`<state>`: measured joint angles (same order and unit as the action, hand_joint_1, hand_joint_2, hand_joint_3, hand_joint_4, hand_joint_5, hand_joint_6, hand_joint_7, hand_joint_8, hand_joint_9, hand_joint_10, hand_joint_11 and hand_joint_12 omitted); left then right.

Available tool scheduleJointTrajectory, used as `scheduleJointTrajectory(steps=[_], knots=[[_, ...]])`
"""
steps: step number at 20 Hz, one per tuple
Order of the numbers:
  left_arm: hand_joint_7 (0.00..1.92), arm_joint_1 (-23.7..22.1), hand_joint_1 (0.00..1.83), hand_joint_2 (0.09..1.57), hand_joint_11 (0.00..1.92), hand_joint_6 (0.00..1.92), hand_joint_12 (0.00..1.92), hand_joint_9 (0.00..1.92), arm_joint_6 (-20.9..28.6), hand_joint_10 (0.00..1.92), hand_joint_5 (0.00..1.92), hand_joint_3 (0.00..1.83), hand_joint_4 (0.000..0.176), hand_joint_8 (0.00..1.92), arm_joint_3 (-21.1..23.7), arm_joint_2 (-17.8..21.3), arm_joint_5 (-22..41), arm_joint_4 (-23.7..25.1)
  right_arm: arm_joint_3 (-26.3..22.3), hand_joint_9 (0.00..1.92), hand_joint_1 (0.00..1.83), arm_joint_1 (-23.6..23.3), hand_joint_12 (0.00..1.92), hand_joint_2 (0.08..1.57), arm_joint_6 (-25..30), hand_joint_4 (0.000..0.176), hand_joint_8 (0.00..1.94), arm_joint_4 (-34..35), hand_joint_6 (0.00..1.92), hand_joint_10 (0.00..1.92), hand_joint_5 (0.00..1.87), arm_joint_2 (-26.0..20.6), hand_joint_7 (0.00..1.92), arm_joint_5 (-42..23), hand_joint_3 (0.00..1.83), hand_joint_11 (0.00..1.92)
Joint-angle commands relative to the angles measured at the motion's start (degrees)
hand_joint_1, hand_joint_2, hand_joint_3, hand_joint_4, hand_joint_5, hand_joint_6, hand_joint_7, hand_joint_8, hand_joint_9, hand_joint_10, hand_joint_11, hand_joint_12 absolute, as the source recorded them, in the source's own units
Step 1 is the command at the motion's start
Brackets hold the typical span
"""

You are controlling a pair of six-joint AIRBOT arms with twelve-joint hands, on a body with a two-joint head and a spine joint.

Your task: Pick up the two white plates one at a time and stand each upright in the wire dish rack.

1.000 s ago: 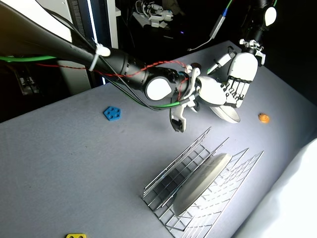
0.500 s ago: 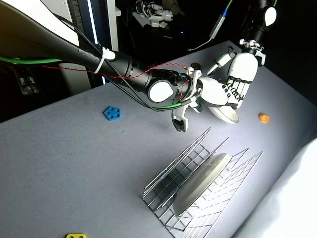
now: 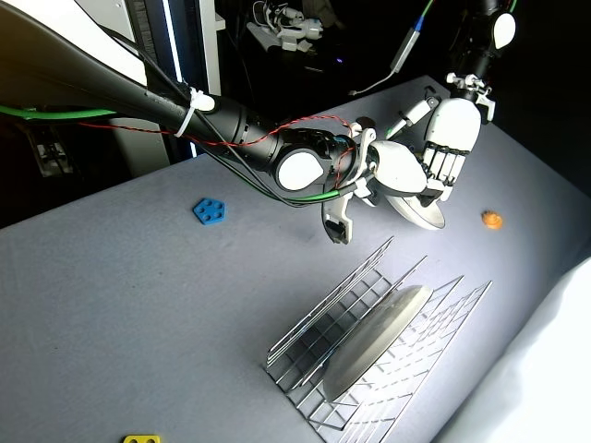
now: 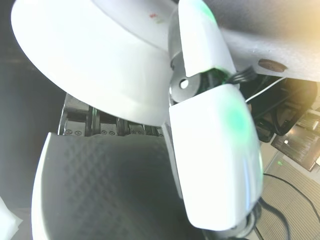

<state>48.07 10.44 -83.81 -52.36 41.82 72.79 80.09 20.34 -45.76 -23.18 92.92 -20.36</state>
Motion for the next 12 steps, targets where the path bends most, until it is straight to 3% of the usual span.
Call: scheduleJointTrajectory(steps=[1, 2, 3, 4, 5, 7, 9, 10, 12], knots=[[0.00, 0.1, 0.00, 1.07, 0.00, 0.00, 0.00, 0.00, 0.3, 0.00, 0.00, 0.00, 0.000, 0.00, 0.1, -0.6, 1.0, 0.4, -0.2, 0.87, 1.37, -0.1, 1.16, 1.09, -0.2, 0.000, 0.03, 0.7, 0.05, 0.09, 0.87, -0.3, 0.90, -7.2, 0.00, 0.45], [0.00, 0.1, 0.00, 1.08, 0.00, 0.00, 0.00, 0.00, 0.3, 0.00, 0.00, 0.00, 0.000, 0.00, 0.1, -0.6, 0.9, 0.4, -0.2, 0.93, 1.20, -0.1, 1.15, 1.13, -0.2, 0.000, 0.03, 0.7, 0.88, 0.09, 0.89, -0.3, 0.98, -7.3, 0.01, 0.51], [0.00, 0.1, 0.00, 1.08, 0.00, 0.00, 0.00, 0.00, 0.3, 0.00, 0.00, 0.01, 0.000, 0.00, 0.1, -0.6, 0.9, 0.4, -0.2, 0.98, 1.21, 0.0, 1.18, 1.14, -0.2, 0.000, 0.81, 0.7, 1.11, 0.10, 0.90, -0.3, 0.94, -7.3, 0.01, 0.54], [0.00, 0.1, 0.00, 1.08, 0.00, 0.00, 0.00, 0.00, 0.3, 0.00, 0.00, 0.01, 0.000, 0.00, 0.1, -0.6, 0.9, 0.4, -0.2, 0.88, 1.34, 0.0, 1.16, 1.13, -0.2, 0.000, 0.89, 0.7, 1.10, 0.99, 0.91, -0.3, 0.97, -7.4, 0.01, 0.68], [0.00, 0.1, 0.00, 1.08, 0.00, 0.00, 0.00, 0.00, 0.3, 0.00, 0.00, 0.00, 0.000, 0.00, 0.2, -0.6, 0.9, 0.4, -0.2, 0.89, 1.37, 0.1, 1.15, 1.10, -0.2, 0.000, 0.84, 0.7, 1.04, 1.12, 0.96, -0.3, 1.04, -7.5, 0.00, 0.80], [0.00, 0.0, 0.00, 1.08, 0.00, 0.00, 0.00, 0.00, 0.3, 0.00, 0.00, 0.01, 0.000, 0.00, 0.2, -0.5, 0.9, 0.4, -0.2, 0.97, 1.39, 0.1, 1.13, 1.06, -0.2, 0.000, 0.68, 0.7, 0.88, 1.04, 1.04, -0.3, 1.16, -7.7, 0.00, 0.91], [0.00, -0.9, 0.00, 1.08, 0.00, 0.00, 0.00, 0.00, 0.3, 0.00, 0.00, 0.01, 0.000, 0.00, 0.4, -0.2, 0.9, 0.4, -0.2, 1.01, 1.39, 0.3, 1.15, 1.06, -0.2, 0.000, 0.66, 0.7, 0.85, 1.06, 1.04, -0.3, 1.14, -7.8, 0.00, 0.92], [0.00, -2.0, 0.00, 1.08, 0.00, 0.00, 0.00, 0.00, 0.3, 0.00, 0.00, 0.00, 0.000, 0.00, 0.6, 0.1, 1.0, 0.4, -0.2, 1.01, 1.47, 0.4, 1.43, 1.06, -0.2, 0.000, 0.64, 0.7, 0.83, 0.98, 1.02, -0.3, 1.12, -7.8, 0.00, 0.88], [0.00, -4.7, 0.00, 1.08, 0.00, 0.00, 0.00, 0.00, 0.3, 0.00, 0.00, 0.00, 0.000, 0.00, 0.8, 0.9, 1.3, 0.4, -0.3, 0.97, 1.39, 0.4, 1.23, 1.08, -0.2, 0.000, 0.72, 0.7, 0.91, 1.13, 0.99, -0.3, 1.10, -7.8, 0.00, 0.85]])
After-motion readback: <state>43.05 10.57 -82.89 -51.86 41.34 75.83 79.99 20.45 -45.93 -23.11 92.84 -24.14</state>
